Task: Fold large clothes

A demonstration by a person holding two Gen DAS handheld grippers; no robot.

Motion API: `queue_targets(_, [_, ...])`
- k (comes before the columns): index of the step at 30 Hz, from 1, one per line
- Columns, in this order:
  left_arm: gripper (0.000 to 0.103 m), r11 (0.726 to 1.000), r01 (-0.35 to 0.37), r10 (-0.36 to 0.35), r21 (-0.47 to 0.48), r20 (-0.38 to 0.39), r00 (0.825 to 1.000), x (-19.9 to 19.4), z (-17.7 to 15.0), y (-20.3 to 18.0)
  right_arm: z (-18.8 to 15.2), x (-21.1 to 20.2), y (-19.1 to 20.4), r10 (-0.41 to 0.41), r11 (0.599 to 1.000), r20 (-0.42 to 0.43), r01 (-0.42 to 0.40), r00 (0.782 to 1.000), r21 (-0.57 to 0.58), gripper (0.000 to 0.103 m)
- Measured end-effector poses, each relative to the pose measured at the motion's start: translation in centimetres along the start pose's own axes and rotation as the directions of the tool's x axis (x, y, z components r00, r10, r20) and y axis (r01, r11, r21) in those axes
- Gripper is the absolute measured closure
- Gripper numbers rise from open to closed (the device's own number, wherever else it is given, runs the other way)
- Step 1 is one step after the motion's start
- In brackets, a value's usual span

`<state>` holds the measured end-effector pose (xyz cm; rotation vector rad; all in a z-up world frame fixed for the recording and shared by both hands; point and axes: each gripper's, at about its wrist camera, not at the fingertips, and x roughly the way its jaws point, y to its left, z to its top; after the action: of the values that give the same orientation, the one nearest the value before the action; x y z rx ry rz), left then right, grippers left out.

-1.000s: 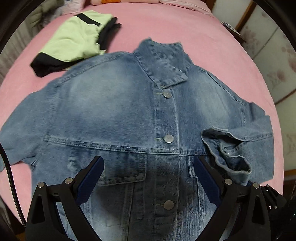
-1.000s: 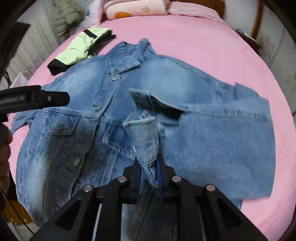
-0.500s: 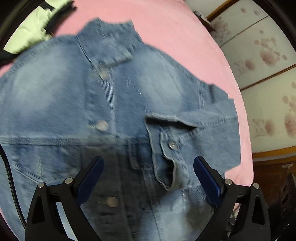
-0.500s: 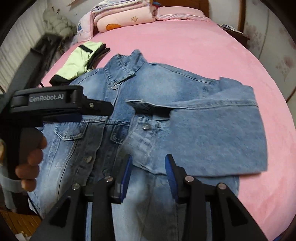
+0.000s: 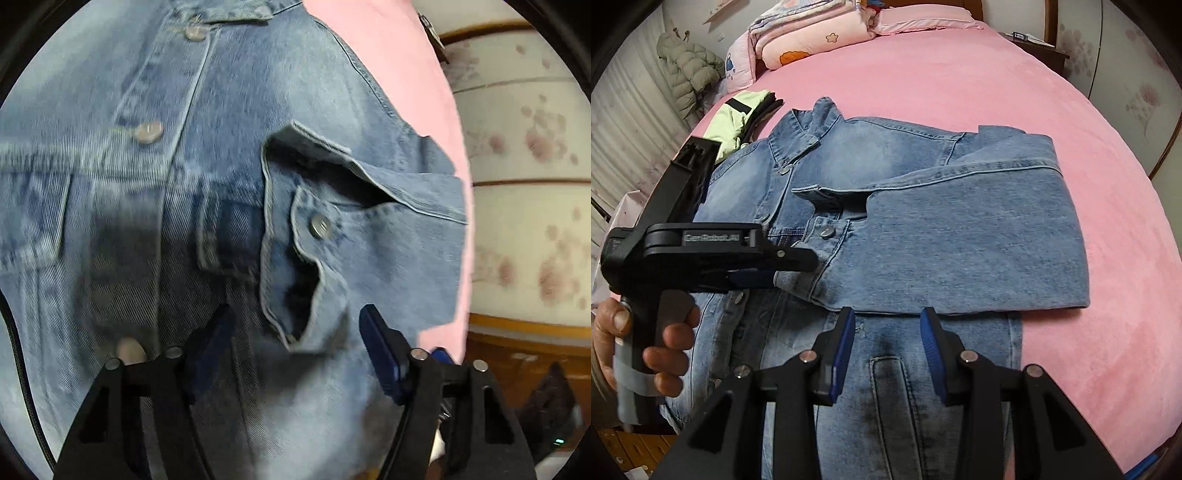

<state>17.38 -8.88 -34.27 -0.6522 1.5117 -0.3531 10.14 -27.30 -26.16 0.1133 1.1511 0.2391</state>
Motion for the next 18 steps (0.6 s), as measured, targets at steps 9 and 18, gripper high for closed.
queue_targets(9, [0.063,0.977,0.165,-0.164,-0.137,0.019,0.986,2.6,-0.2,0.6,-0.4,-0.2,-2.0,-0.004,1.0,0.011,0.003,1.0,0.03,0.066])
queue_targets(18, [0.095,0.999,0.028,-0.025,-0.03,0.087,0.996,1.6,0.5,-2.7,-0.7,-0.4,-3.2,-0.042,0.998,0.017,0.041,0.999,0.046,0.066])
